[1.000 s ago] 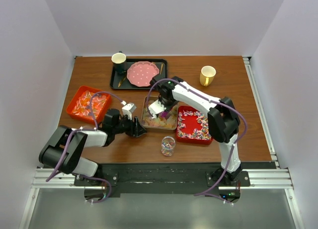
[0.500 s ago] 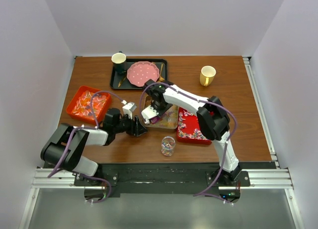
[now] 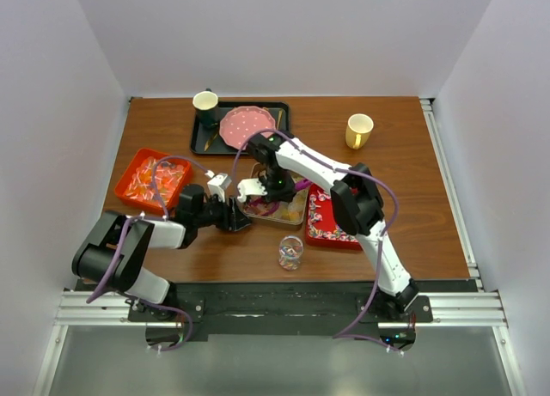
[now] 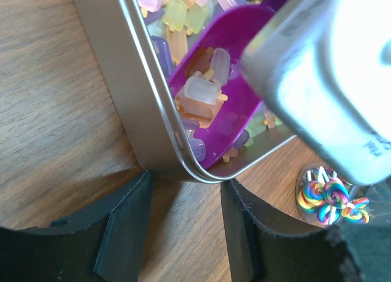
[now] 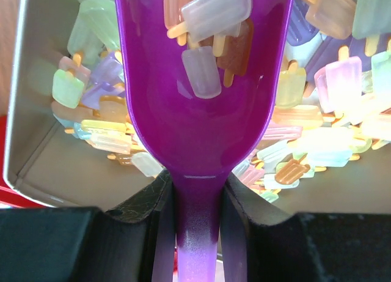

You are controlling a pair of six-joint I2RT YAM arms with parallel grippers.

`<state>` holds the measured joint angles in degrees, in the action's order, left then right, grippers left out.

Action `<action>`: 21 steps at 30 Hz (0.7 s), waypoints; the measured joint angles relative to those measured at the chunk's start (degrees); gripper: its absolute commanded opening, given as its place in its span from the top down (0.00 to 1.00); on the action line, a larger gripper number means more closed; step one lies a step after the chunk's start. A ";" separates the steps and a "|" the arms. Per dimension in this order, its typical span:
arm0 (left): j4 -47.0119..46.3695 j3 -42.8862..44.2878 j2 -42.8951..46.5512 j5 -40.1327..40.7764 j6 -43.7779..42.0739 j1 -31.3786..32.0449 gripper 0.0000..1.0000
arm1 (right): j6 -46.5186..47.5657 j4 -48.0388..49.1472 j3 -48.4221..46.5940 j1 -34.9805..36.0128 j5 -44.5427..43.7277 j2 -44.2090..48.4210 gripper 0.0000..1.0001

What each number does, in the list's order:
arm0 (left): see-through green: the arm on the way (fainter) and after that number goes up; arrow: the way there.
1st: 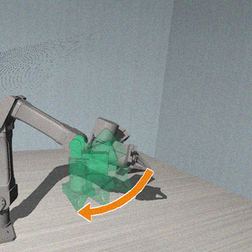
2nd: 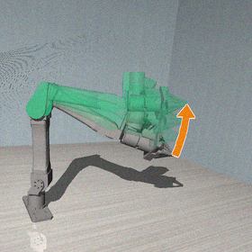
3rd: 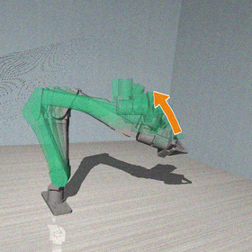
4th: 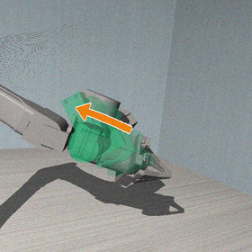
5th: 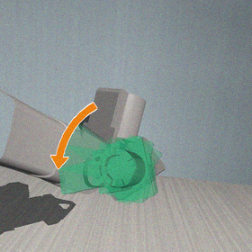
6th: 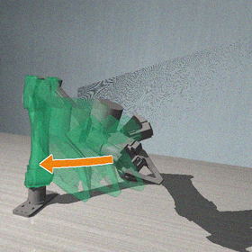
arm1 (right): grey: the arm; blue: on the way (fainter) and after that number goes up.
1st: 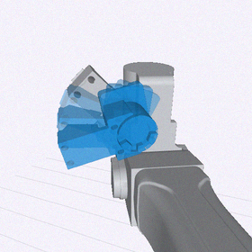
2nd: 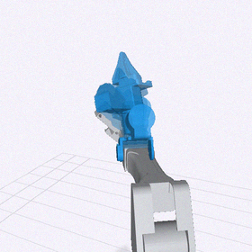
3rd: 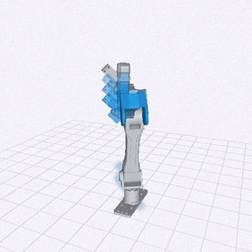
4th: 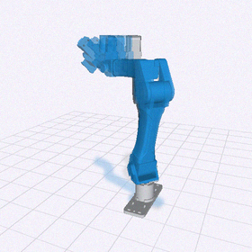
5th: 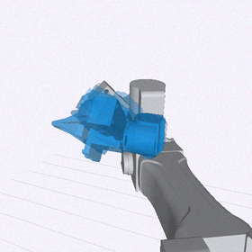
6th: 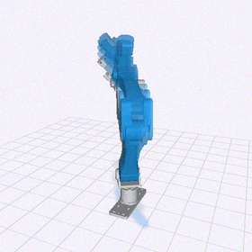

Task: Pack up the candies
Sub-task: Scoop the fake candies from the storage box.

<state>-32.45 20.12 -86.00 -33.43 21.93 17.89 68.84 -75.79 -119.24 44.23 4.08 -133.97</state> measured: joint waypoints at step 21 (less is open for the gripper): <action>19.02 6.21 3.50 -5.20 -5.68 -7.98 0.41 | -6.69 15.47 16.00 -3.56 14.51 12.07 1.00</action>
<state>-13.43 26.33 -82.50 -38.63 16.25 9.91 62.15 -60.31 -103.24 40.66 18.59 -121.91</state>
